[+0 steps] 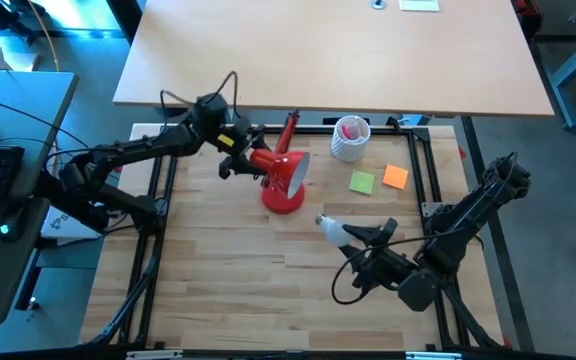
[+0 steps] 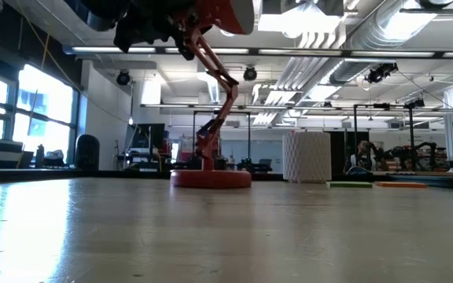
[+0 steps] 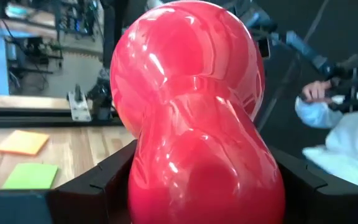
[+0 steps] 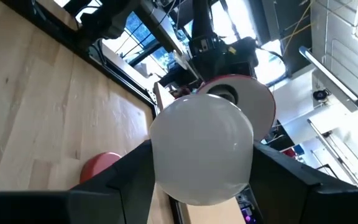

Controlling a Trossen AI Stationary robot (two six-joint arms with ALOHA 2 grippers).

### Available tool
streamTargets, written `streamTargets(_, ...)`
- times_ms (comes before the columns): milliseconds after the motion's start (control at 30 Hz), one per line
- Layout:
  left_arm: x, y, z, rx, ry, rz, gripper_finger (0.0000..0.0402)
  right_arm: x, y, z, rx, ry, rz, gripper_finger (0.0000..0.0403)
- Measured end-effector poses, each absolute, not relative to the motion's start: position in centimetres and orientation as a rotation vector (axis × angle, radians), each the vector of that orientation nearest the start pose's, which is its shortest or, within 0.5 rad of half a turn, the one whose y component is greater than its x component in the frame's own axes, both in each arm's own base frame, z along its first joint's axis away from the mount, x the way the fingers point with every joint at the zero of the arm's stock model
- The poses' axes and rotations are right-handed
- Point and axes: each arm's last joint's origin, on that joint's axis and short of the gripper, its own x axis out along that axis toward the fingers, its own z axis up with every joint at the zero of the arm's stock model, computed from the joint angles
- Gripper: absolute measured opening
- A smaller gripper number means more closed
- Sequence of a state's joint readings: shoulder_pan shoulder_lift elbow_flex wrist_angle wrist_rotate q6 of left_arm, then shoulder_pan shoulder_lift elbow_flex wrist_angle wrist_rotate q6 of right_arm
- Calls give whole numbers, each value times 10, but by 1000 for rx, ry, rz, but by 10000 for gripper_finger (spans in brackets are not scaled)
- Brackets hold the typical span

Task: Screw lightbulb
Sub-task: Remove the white lightbulb from the red lamp

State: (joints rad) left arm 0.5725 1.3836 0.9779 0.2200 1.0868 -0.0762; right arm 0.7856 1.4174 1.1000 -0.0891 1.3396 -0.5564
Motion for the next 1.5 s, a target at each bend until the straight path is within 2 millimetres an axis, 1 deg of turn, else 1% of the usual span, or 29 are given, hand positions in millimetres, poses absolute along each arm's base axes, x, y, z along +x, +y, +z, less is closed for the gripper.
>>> streamTargets(133,272,144,313,-200,230,-491,251,232,192,316,-900,353,-485,222)
streamTargets(233,275,147,318,-208,264,-406,253,232,192,316,-895,351,-485,222)
streamTargets(333,276,151,322,-196,265,-351,268,232,192,315,-883,348,-487,222)
streamTargets(500,271,155,324,-227,327,-307,302,232,192,316,-882,348,-486,222)
streamTargets(600,267,155,325,-197,400,-250,307,231,192,315,-860,341,-480,222)
streamTargets(700,260,153,332,-135,486,-156,308,231,192,314,-855,347,-476,222)
streamTargets(867,245,144,342,-54,629,8,309,229,190,309,-834,359,-477,222)
streamTargets(1133,217,110,364,93,753,279,310,227,189,305,-823,371,-477,222)
streamTargets(1233,210,100,370,123,760,366,310,227,189,305,-824,371,-476,222)
streamTargets(1333,205,93,375,143,744,396,310,227,189,305,-816,369,-478,222)
streamTargets(1500,205,91,377,158,734,392,310,227,189,305,-816,369,-477,222)
